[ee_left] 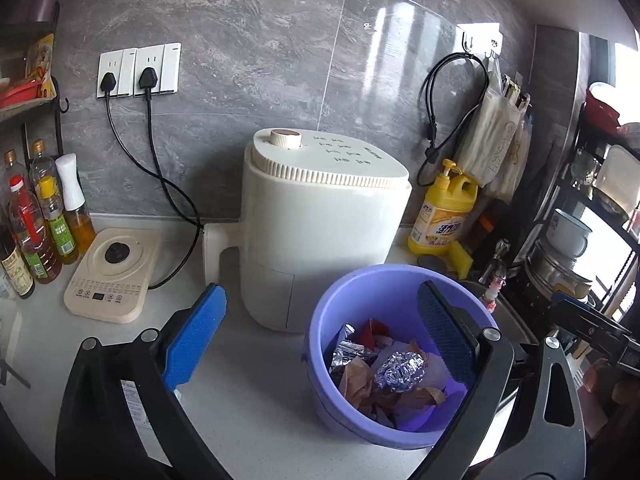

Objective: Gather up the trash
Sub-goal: 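Carry the red packet and foil ball over the purple bucket and open both grippers, then move both open grippers back to the medicine box and blister pack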

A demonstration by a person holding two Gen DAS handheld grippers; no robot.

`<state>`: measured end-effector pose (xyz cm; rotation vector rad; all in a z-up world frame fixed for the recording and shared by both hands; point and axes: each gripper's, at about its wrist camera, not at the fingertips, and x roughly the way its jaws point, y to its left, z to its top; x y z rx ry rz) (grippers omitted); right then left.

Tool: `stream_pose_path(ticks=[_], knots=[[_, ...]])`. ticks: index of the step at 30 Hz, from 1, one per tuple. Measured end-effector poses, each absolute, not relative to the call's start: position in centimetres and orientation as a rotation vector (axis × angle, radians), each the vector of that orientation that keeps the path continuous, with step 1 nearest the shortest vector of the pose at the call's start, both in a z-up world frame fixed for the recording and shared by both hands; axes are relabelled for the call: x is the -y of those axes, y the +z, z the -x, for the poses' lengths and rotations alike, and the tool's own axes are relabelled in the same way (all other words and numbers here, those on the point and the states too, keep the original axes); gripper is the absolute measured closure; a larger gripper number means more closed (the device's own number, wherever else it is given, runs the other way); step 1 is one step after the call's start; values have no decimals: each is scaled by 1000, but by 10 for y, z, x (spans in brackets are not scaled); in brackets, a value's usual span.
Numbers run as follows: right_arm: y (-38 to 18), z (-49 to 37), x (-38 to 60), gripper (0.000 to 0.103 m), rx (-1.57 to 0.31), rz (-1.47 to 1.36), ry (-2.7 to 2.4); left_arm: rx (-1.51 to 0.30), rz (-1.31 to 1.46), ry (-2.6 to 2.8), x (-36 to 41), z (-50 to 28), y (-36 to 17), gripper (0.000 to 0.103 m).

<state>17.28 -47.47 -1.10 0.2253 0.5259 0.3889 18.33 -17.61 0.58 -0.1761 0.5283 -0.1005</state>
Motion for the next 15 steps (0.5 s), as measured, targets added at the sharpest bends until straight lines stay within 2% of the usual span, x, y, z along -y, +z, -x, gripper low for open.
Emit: stream_pose_path(ticks=[15], knots=[[-11, -184, 364, 10, -581, -142, 570, -573, 255, 77, 71, -144, -18, 7]])
